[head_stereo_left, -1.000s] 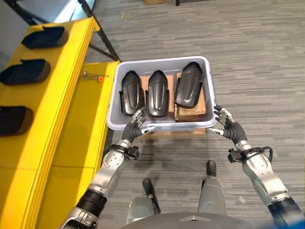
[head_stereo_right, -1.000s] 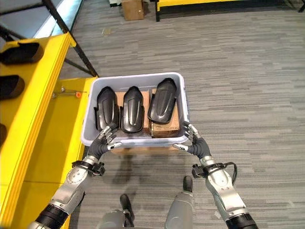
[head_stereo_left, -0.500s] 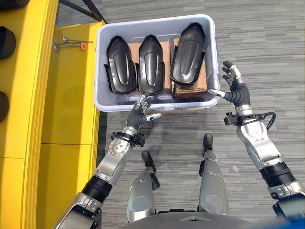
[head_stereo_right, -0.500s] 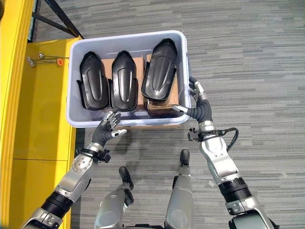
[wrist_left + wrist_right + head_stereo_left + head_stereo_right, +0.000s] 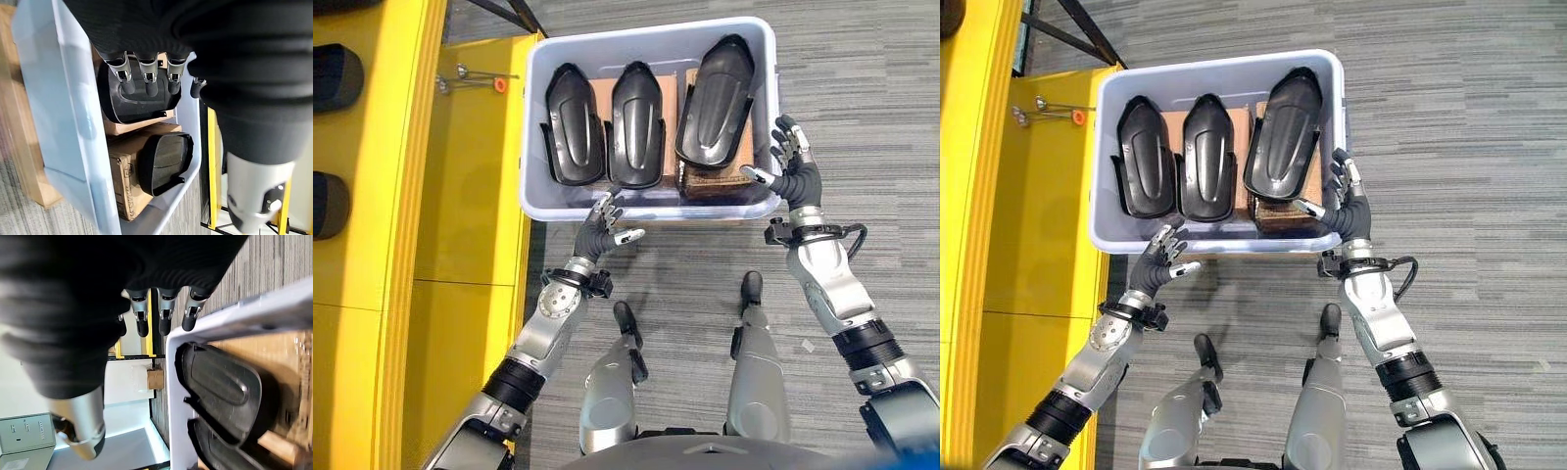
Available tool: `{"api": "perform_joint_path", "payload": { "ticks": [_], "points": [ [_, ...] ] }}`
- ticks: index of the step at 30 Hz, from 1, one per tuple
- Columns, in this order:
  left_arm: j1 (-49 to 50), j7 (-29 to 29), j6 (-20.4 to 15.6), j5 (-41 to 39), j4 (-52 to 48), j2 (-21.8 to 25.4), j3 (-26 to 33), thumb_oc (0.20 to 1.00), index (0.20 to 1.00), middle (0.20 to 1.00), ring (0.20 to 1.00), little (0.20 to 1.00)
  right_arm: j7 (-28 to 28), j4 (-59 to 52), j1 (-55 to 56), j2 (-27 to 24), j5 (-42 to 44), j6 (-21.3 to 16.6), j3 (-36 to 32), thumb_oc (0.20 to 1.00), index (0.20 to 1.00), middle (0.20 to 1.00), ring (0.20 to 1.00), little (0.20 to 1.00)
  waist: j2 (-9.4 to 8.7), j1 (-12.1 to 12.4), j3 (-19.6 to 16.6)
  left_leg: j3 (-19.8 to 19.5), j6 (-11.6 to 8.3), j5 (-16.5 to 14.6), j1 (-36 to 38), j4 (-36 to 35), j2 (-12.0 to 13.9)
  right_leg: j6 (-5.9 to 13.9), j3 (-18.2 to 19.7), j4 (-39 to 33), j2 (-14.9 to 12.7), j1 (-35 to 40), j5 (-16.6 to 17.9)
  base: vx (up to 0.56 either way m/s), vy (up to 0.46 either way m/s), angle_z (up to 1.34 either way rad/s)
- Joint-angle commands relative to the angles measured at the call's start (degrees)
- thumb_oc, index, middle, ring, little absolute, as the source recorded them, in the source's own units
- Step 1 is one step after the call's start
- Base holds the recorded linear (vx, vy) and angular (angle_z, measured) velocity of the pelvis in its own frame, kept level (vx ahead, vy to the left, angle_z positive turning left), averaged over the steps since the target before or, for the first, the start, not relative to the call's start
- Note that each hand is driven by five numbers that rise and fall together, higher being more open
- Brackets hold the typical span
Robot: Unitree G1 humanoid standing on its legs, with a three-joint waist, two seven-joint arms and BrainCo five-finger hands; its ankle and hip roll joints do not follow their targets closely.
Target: Move parts from the plastic box to the shelf.
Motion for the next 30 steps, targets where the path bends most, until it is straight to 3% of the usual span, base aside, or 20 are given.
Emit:
{"api": "perform_joint_path", "payload": {
  "ticks": [1, 30],
  "points": [
    [1.06, 1.23, -3.57, -1.34, -7.41, 2.92, 0.51, 1.0, 1.0, 1.0, 1.0, 1.0, 0.28, -1.58, -3.2, 2.51, 2.29, -3.94, -0.03, 1.0, 1.0, 1.0, 1.0, 1.0, -2.97, 0.92, -1.05, -4.54, -5.29, 3.62, -2.6, 2.02, 6.14, 2.99, -0.9, -2.13, -3.51, 3.56, 2.4, 0.0, -0.003, 0.07],
    [-1.41, 3.0, -6.83, -5.57, -18.38, 5.98, 2.61, 1.0, 1.0, 1.0, 1.0, 1.0, -3.21, 18.72, -19.46, 0.63, 19.29, -5.53, -3.88, 1.0, 1.0, 1.0, 1.0, 1.0, -0.99, 4.38, -1.16, -6.89, -4.55, 2.26, -7.33, 3.24, 4.24, 2.62, -1.63, 0.18, -4.9, 0.28, 1.43, 0.01, 0.006, 0.05]
  ]
}}
